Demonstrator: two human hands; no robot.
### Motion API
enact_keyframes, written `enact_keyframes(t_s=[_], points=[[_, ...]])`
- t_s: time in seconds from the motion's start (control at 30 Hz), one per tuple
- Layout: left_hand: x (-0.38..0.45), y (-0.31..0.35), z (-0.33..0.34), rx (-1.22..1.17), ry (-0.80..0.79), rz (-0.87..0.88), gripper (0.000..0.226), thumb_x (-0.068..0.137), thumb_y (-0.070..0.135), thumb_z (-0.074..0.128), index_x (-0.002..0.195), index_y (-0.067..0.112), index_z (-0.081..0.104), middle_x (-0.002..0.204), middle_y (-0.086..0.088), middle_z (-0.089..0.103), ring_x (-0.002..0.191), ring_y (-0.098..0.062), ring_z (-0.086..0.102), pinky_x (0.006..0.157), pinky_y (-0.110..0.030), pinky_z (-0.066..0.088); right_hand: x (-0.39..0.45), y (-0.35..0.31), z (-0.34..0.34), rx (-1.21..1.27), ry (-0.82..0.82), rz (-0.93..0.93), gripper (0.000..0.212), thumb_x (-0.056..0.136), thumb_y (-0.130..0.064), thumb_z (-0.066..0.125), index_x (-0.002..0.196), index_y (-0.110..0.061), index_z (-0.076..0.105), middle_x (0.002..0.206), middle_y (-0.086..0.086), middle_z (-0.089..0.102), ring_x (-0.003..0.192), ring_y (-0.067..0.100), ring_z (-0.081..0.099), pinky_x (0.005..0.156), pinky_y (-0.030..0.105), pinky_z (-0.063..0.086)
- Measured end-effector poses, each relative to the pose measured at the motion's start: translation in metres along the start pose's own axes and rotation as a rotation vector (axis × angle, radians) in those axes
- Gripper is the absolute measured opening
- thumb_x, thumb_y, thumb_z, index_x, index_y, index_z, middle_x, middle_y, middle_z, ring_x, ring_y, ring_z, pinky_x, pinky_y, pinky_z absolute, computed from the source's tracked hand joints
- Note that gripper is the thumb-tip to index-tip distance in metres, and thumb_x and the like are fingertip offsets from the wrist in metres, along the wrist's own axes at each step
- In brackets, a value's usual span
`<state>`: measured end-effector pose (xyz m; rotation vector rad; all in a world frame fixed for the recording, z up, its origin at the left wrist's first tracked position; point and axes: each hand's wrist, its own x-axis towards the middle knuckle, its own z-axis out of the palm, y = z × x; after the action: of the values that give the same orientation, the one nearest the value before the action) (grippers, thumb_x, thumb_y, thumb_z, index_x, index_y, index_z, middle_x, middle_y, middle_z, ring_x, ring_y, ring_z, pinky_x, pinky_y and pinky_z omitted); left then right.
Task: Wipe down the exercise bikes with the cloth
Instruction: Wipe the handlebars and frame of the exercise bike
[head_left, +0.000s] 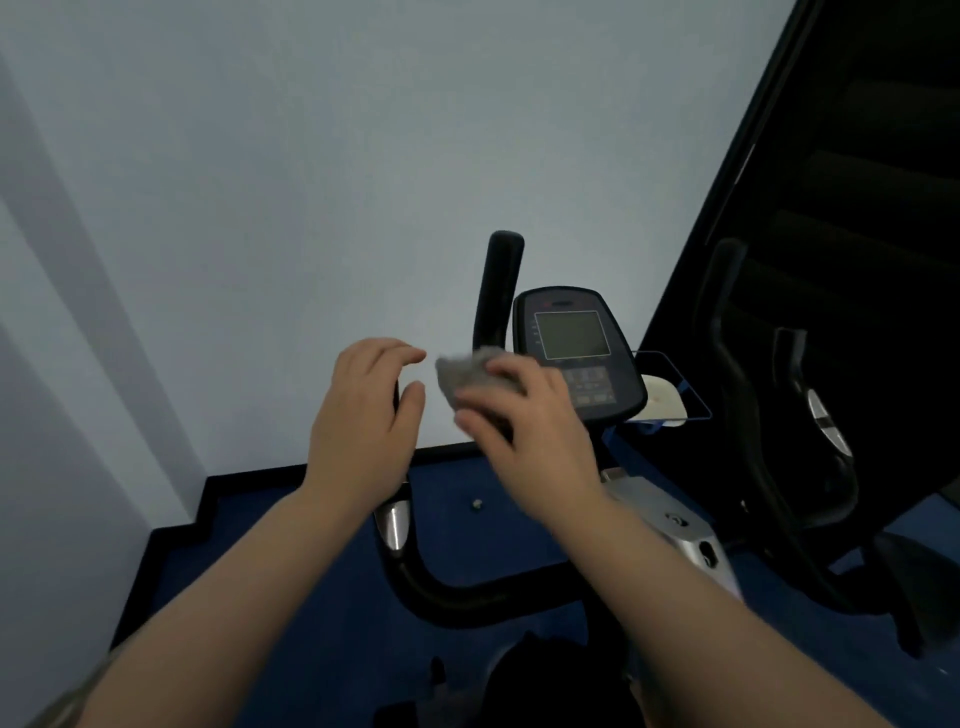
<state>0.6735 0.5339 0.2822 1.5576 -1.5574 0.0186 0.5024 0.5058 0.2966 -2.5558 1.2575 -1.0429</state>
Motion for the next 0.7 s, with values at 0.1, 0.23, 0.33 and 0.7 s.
enact_keyframes(t_s=[0.1, 0.23, 0.33, 0.7], points=[[-0.002, 0.000, 0.000, -0.009, 0.002, 0.011, 0.027, 0.093, 0.012, 0.051, 0.119, 0.015, 0.060, 0.122, 0.006, 0.053, 0.117, -0.001, 0.038, 0.092, -0.009, 0.029, -0.035, 0.011, -0.005, -0.074, -0.025, -0.077, 0.023, 0.082, -0.044, 0.064, 0.077, -0.023, 0.071, 0.115, -0.006, 0.055, 0.106, 0.014, 0.043, 0.069, 0.026, 0.048], [-0.001, 0.000, 0.000, -0.033, 0.024, -0.003, 0.027, 0.093, 0.011, 0.051, 0.117, 0.017, 0.060, 0.121, 0.009, 0.054, 0.114, 0.005, 0.035, 0.084, -0.005, 0.029, -0.022, 0.020, -0.026, -0.001, -0.005, -0.031, 0.013, 0.081, -0.045, 0.066, 0.085, -0.032, 0.067, 0.103, -0.011, 0.054, 0.088, 0.009, 0.055, 0.063, 0.031, 0.051], [0.000, 0.002, -0.001, -0.006, 0.026, -0.002, 0.027, 0.093, 0.011, 0.052, 0.117, 0.017, 0.061, 0.120, 0.009, 0.054, 0.117, 0.001, 0.038, 0.084, -0.009, 0.030, 0.014, 0.005, -0.013, -0.067, 0.006, -0.035, 0.028, 0.088, -0.037, 0.061, 0.114, -0.039, 0.051, 0.102, -0.011, 0.055, 0.087, 0.011, 0.056, 0.063, 0.032, 0.048], [0.000, 0.001, 0.003, -0.004, 0.042, -0.018, 0.024, 0.091, 0.011, 0.055, 0.112, 0.018, 0.063, 0.117, 0.010, 0.055, 0.116, -0.001, 0.039, 0.080, -0.011, 0.032, 0.019, 0.008, -0.014, 0.097, 0.141, 0.047, 0.013, 0.090, -0.031, 0.061, 0.097, -0.023, 0.069, 0.105, -0.009, 0.045, 0.098, 0.009, 0.050, 0.073, 0.021, 0.046]])
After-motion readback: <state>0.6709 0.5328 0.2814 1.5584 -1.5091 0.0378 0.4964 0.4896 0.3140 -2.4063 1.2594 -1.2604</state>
